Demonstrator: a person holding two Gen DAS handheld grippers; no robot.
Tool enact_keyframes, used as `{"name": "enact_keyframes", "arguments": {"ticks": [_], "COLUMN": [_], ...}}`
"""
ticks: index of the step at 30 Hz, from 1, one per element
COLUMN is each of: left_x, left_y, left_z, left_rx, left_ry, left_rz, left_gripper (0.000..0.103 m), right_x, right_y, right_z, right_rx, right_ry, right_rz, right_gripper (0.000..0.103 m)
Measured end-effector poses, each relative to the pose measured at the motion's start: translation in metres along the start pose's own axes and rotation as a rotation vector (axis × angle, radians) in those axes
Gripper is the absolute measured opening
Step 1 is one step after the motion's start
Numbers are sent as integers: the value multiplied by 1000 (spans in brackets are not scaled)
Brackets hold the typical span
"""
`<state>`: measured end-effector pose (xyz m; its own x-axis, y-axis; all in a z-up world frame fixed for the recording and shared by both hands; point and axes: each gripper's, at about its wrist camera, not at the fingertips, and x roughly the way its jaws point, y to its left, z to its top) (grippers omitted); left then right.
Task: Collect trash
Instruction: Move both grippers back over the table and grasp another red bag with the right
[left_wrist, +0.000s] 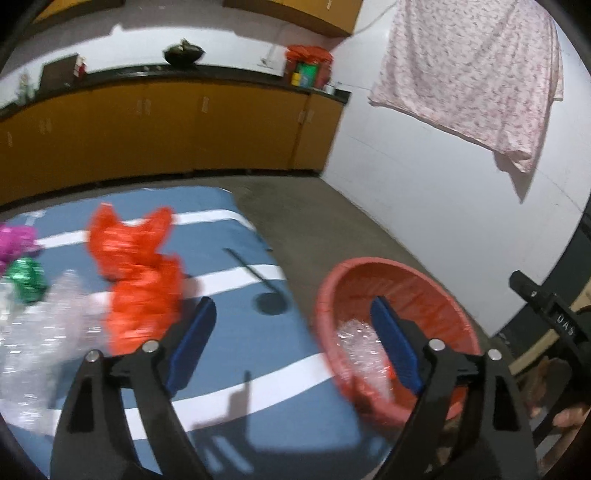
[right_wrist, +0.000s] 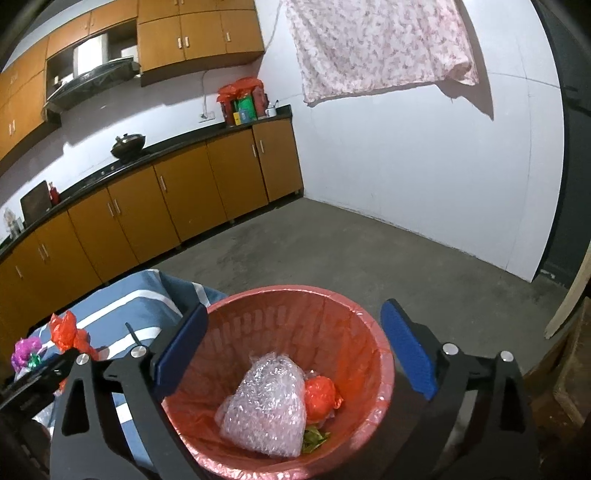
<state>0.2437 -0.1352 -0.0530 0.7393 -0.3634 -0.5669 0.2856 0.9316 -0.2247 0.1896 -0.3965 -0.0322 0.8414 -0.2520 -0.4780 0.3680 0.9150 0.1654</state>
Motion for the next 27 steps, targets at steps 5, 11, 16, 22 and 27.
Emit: {"name": "enact_keyframes", "arguments": {"ticks": [5, 11, 16, 22, 27], "left_x": [-36, -75, -107, -136, -146], "left_y": [23, 74, 123, 181, 203], "left_z": [-7, -21, -35, -57, -68], "left_rx": [34, 18, -27, -125, -174], "left_ry": [-44, -71, -81, -66, -66], "left_rz": [139, 289, 415, 522, 560], "left_gripper": [90, 93, 94, 94, 94], "right_x": [-5, -12, -12, -7, 9], "right_y": [29, 73, 119, 179, 228], "right_z": [-5, -18, -36, -54, -68], "right_rx": [-72, -153, -231, -315, -338], "right_ry": [-2, 16, 57, 106, 163], "right_rz": [24, 92, 187, 294, 364], "right_gripper": [95, 97, 97, 97, 97]}}
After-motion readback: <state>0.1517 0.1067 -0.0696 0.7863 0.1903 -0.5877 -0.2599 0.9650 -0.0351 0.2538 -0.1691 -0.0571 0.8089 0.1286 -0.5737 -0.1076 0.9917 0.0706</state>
